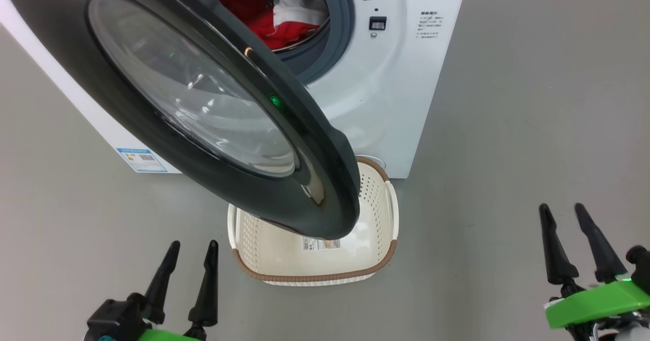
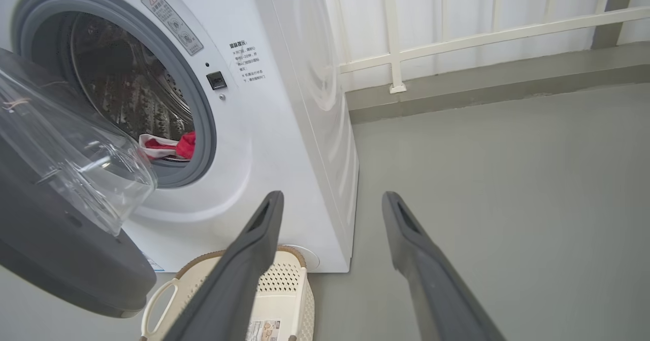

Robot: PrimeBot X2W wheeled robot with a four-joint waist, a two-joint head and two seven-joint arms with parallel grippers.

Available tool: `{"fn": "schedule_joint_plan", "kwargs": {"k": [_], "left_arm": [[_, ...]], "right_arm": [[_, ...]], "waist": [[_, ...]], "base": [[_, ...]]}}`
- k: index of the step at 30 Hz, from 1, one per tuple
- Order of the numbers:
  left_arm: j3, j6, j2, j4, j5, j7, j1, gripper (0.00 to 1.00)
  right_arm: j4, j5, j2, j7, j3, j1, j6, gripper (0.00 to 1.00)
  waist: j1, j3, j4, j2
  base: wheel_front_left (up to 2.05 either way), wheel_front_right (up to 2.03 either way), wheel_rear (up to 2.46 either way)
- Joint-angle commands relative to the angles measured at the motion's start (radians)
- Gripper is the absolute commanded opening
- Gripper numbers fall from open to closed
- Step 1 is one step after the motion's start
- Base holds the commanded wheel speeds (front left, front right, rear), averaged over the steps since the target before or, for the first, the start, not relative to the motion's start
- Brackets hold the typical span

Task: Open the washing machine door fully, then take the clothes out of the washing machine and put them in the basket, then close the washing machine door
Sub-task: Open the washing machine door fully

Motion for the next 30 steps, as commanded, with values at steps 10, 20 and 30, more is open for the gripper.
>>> {"fn": "schedule_joint_plan", "kwargs": {"k": [10, 20, 30], "left_arm": [[0.032, -0.008, 0.009, -0.024, -0.001, -0.012, 0.008, 1.00], [0.027, -0.009, 0.009, -0.028, -0.002, -0.012, 0.011, 1.00], [0.024, -0.008, 0.009, -0.030, -0.004, -0.012, 0.004, 1.00]], "right_arm": [[-0.035, -0.099, 0.031, -0.009, -0.026, 0.062, 0.007, 1.00], [-0.033, -0.108, 0.029, -0.009, -0.008, 0.058, 0.007, 1.00], [-0.047, -0.066, 0.030, -0.009, 0.020, 0.045, 0.007, 1.00]], "waist": [[0.0000, -0.017, 0.007, -0.0001], [0.0000, -0.016, 0.009, -0.0001], [0.0000, -0.013, 0.016, -0.0001]], "base": [[0.00, 0.00, 0.00], [0.00, 0.00, 0.00], [0.00, 0.00, 0.00]]}}
